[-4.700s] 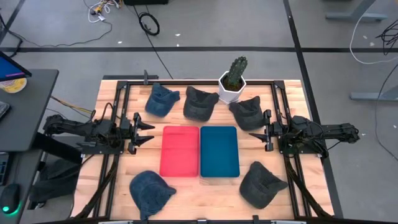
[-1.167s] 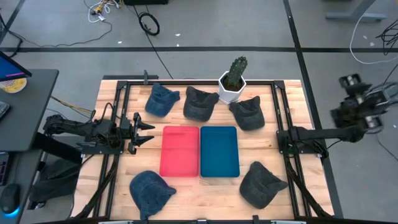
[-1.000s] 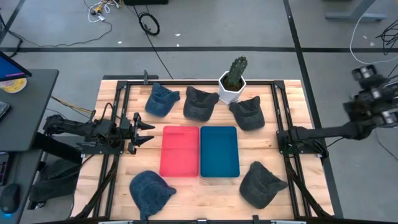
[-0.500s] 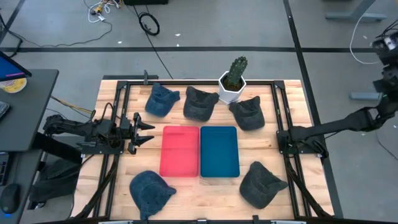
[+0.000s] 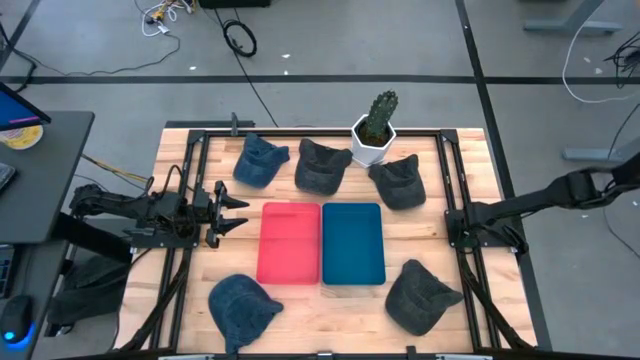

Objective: Pick & Place hat
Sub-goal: Put the bottom black cap into the blue bin

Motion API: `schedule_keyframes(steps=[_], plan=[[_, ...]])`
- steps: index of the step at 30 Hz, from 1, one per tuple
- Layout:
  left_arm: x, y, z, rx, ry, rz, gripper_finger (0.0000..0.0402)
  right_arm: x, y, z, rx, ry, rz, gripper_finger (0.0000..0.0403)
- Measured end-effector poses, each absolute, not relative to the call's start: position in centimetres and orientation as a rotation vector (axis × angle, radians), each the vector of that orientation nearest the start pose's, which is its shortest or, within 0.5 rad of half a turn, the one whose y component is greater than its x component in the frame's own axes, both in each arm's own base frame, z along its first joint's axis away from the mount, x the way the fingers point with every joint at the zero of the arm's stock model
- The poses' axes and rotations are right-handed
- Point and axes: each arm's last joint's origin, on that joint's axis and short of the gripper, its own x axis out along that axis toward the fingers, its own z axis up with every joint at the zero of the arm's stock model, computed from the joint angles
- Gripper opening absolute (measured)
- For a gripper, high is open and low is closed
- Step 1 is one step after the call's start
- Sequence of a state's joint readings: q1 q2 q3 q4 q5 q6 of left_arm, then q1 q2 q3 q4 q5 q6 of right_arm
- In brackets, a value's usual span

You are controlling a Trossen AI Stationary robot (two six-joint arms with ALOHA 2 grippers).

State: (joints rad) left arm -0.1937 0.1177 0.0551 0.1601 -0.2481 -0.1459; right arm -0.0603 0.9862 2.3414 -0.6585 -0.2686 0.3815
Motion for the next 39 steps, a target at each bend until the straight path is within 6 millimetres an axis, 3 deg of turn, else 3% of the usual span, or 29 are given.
schedule_keyframes(steps=[7,14,22,27,35,39], plan=[[10.1,-1.3,18.8,-0.167,-0.099,0.048,0.022,-4.6,1.6,62.9,0.396,-0.436,0.466,0.0168],[10.1,-1.3,18.8,-0.167,-0.099,0.047,0.022,-2.9,2.0,61.4,0.56,-0.189,0.496,0.0168],[10.1,-1.3,18.8,-0.167,-0.099,0.047,0.022,-2.0,2.1,58.8,0.792,0.092,0.362,0.0168],[10.1,-1.3,18.8,-0.167,-0.099,0.048,0.022,-1.9,2.2,57.6,0.869,0.181,0.264,0.0168],[10.1,-1.3,18.8,-0.167,-0.099,0.047,0.022,-1.6,2.2,56.1,0.911,0.302,0.144,0.0168],[10.1,-1.3,18.8,-0.167,-0.099,0.047,0.022,-0.2,1.8,55.3,0.898,0.367,0.126,0.0168]])
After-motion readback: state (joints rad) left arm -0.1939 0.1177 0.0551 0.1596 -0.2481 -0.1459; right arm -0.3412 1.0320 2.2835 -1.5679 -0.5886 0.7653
